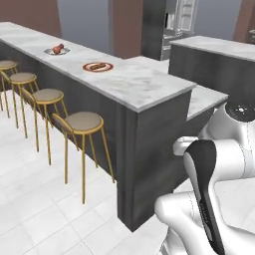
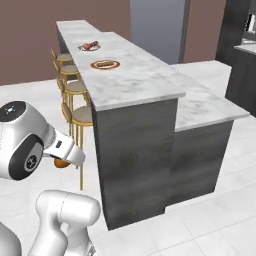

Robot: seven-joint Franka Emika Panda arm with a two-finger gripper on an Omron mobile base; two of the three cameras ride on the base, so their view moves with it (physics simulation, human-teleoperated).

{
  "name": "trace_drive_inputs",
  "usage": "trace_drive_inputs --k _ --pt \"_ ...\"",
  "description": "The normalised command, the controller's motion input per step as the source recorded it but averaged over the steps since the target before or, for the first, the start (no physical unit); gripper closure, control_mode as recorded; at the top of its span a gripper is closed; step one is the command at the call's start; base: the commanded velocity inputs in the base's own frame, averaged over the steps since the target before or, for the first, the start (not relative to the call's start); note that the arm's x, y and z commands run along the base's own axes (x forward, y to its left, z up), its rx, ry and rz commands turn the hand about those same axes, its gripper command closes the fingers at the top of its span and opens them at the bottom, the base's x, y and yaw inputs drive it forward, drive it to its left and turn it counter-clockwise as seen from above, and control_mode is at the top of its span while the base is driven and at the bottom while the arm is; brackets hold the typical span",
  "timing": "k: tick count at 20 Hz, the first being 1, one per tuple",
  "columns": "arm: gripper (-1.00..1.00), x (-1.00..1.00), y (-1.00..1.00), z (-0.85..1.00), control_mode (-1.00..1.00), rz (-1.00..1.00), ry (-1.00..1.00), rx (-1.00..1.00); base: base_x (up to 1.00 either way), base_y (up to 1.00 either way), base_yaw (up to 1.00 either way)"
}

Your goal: Pick up the peach and mango from the fridge and place one fruit on each plate on the dining counter.

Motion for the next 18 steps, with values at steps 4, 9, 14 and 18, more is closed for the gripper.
trace_drive_inputs --k 4,9,14,18 --pt "1.00 0.00 0.00 0.00 1.00 0.00 0.00 0.00 0.07 0.91 -0.48" --pt "1.00 0.00 0.00 0.00 1.00 0.00 0.00 0.00 0.19 0.90 -0.47" --pt "1.00 0.00 0.00 0.00 1.00 0.00 0.00 0.00 0.17 0.79 -0.45" --pt "1.00 0.00 0.00 0.00 1.00 0.00 0.00 0.00 0.09 0.71 -0.44"
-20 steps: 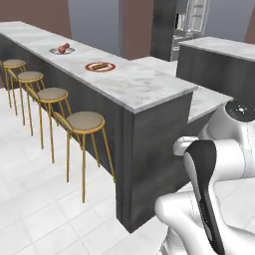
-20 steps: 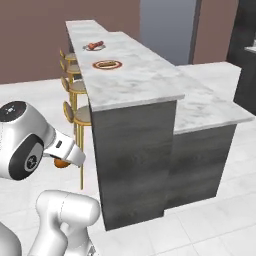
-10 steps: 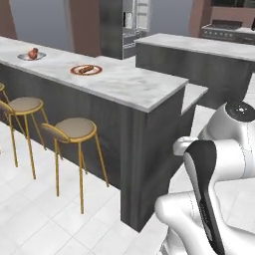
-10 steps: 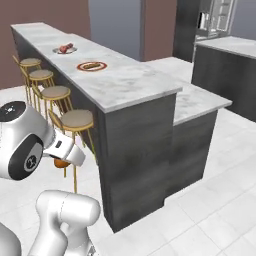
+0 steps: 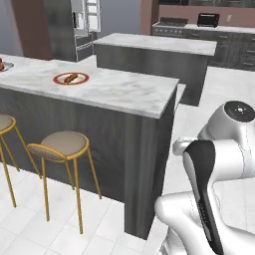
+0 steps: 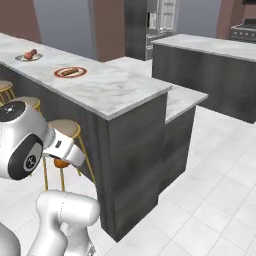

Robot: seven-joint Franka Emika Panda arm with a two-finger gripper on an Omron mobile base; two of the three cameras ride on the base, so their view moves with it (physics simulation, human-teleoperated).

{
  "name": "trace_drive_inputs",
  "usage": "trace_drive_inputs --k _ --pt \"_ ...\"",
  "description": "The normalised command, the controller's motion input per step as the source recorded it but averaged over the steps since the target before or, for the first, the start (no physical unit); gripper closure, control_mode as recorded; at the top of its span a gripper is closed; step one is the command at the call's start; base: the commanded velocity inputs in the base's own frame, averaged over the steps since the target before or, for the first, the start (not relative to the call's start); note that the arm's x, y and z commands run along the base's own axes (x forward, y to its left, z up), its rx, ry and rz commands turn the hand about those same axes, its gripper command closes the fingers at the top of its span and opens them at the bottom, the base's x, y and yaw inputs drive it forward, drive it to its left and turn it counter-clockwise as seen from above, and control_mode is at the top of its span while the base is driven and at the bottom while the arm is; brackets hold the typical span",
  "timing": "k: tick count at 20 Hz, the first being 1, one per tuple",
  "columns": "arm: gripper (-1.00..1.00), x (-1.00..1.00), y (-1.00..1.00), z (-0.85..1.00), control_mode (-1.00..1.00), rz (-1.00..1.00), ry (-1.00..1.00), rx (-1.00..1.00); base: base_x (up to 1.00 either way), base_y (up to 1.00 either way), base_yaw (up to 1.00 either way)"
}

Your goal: Pick up the peach and mango from the fridge and place one fruit on each plate on the dining counter.

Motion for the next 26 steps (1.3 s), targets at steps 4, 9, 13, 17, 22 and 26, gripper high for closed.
trace_drive_inputs --k 4,9,13,17,22,26 --pt "1.00 0.00 0.00 0.00 1.00 0.00 0.00 0.00 0.00 0.65 -0.40" --pt "1.00 0.00 0.00 0.00 1.00 0.00 0.00 0.00 0.00 0.67 -0.36" --pt "1.00 0.00 0.00 0.00 1.00 0.00 0.00 0.00 0.00 0.75 -0.34" --pt "1.00 0.00 0.00 0.00 1.00 0.00 0.00 0.00 0.00 0.79 -0.31" --pt "1.00 0.00 0.00 0.00 1.00 0.00 0.00 0.00 0.00 0.67 -0.28" --pt "1.00 0.00 0.00 0.00 1.00 0.00 0.00 0.00 0.05 0.50 -0.25"
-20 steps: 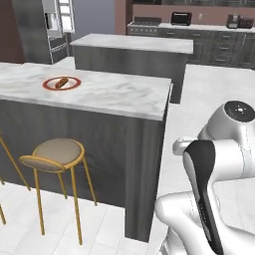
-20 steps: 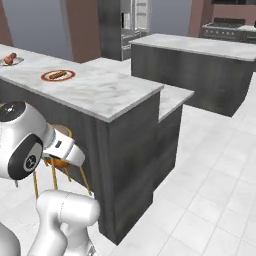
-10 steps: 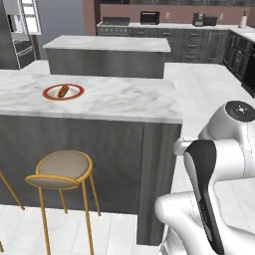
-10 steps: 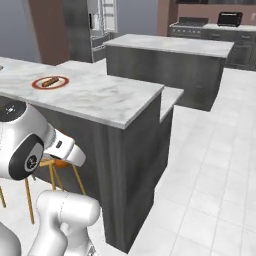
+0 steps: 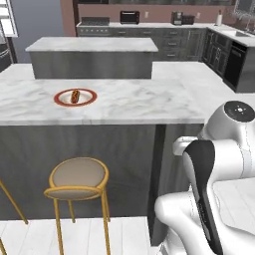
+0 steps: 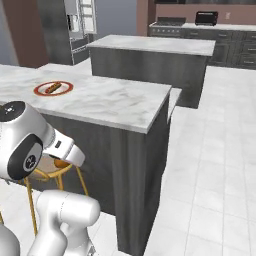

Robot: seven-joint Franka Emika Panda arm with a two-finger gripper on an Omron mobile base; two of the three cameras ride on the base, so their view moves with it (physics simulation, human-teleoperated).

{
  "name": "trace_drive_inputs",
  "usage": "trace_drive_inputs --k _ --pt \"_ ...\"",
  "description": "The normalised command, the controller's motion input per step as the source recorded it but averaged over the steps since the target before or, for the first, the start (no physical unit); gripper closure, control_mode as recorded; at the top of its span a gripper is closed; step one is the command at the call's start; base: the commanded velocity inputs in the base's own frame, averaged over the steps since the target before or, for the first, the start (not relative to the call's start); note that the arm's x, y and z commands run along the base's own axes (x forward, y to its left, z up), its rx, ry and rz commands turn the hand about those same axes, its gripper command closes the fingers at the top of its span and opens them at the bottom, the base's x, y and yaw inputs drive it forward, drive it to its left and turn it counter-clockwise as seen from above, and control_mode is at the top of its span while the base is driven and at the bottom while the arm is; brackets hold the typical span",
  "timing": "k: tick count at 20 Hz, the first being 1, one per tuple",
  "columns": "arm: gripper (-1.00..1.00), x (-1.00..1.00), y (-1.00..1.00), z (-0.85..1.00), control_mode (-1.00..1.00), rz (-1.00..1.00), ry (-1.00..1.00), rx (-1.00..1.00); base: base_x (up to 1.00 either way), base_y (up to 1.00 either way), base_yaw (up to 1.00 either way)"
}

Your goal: Pick up the peach and mango from the fridge and place one fruit on each plate on the dining counter.

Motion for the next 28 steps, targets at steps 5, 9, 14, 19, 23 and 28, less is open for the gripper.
trace_drive_inputs --k 5,9,14,19,23,28 --pt "1.00 0.00 0.00 0.00 1.00 0.00 0.00 0.00 0.10 0.44 -0.24" --pt "1.00 0.00 0.00 0.00 1.00 0.00 0.00 0.00 0.16 0.51 -0.23" --pt "1.00 0.00 0.00 0.00 1.00 0.00 0.00 0.00 0.32 0.49 -0.22" --pt "1.00 0.00 0.00 0.00 1.00 0.00 0.00 0.00 0.54 0.16 -0.15" --pt "1.00 0.22 0.00 0.15 -1.00 -0.04 -0.06 0.02 0.27 0.00 -0.05" --pt "1.00 0.04 0.00 0.48 -1.00 0.09 -0.18 0.06 0.00 0.00 0.00"
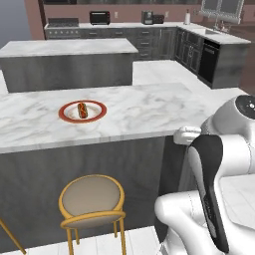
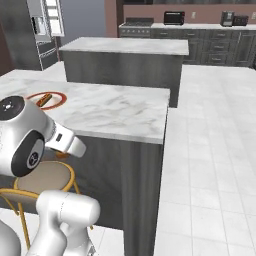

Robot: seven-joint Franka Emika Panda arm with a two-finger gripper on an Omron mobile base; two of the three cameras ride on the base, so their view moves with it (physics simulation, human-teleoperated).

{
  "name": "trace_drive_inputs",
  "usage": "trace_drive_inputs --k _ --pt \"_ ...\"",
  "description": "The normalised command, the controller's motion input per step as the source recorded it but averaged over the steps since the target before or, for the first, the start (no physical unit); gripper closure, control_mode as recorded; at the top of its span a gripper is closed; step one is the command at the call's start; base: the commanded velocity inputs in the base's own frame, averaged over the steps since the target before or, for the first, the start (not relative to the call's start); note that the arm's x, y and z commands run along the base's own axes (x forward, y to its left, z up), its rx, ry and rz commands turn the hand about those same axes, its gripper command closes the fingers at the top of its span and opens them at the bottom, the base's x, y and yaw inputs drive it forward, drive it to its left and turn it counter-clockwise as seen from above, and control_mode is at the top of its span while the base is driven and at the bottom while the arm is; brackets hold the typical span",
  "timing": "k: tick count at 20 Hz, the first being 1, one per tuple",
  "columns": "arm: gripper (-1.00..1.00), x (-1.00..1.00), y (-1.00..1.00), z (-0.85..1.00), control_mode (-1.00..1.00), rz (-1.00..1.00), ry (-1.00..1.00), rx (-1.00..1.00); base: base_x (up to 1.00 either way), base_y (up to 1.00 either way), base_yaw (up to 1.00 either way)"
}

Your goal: Pick up the peach and mango from the fridge and place one fruit on each plate on the dining counter.

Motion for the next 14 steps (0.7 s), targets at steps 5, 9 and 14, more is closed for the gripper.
trace_drive_inputs --k 5,9,14 --pt "1.00 -0.28 0.01 0.54 -1.00 0.34 -0.16 0.00 0.00 0.00 0.00" --pt "1.00 0.06 0.19 0.50 -1.00 0.38 -0.10 0.00 0.00 0.00 0.00" --pt "1.00 0.27 0.67 0.64 -1.00 0.25 -0.02 0.00 0.00 0.00 0.00"
